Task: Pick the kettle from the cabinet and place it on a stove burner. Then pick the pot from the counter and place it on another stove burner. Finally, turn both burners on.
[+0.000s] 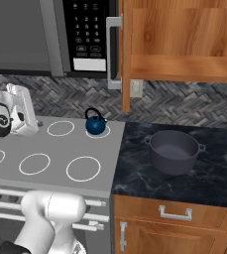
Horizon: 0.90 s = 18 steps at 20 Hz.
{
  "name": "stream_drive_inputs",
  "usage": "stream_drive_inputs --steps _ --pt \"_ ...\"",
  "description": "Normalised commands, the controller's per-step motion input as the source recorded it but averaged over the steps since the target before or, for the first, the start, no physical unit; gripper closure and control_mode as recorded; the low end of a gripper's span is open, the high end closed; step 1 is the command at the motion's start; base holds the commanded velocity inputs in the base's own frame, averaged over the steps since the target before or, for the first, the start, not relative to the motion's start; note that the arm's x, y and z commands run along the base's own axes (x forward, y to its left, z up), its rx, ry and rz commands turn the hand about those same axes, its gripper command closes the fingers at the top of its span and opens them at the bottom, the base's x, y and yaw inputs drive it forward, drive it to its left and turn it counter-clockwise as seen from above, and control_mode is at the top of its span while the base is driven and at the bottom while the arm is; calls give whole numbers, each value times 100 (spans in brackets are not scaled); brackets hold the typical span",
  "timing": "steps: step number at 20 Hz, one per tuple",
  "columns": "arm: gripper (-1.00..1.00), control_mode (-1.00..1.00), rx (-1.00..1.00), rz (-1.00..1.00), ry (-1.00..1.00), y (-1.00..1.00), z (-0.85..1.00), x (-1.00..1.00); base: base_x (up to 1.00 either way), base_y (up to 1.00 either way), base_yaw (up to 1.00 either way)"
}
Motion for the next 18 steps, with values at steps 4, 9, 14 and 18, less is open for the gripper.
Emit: stream_drive_inputs --steps 4,9,14,18 --pt "-100 -100 32 23 1 -15 0 -18 0 0 0" --pt "-100 -100 34 25 3 -18 0 -17 0 0 0" --pt "-100 -100 34 22 -2 -35 0 -35 0 0 0" --pt "-100 -100 16 10 -7 -29 0 -23 0 0 0"
